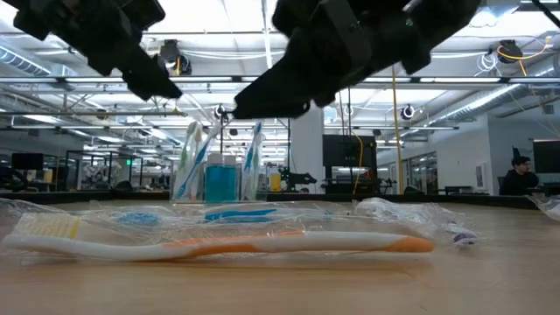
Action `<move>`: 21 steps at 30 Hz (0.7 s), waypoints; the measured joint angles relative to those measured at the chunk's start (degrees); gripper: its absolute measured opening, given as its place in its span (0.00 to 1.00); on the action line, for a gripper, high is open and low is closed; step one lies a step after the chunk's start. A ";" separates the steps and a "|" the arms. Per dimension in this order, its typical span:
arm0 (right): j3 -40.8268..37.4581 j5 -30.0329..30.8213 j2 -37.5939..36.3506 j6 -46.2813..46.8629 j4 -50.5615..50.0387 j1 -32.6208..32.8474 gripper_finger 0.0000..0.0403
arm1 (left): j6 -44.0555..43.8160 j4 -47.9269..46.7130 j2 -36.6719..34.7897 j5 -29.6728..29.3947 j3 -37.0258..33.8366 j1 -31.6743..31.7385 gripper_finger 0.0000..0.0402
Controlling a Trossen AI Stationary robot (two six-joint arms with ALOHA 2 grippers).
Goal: Pick & Place toothbrushing station
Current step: Put the blue toothbrush into the transparent organizer
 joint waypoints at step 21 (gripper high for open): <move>0.84 -7.45 15.26 3.85 6.83 0.70 0.52 | 1.60 -0.52 -1.82 -0.52 0.04 -0.24 0.63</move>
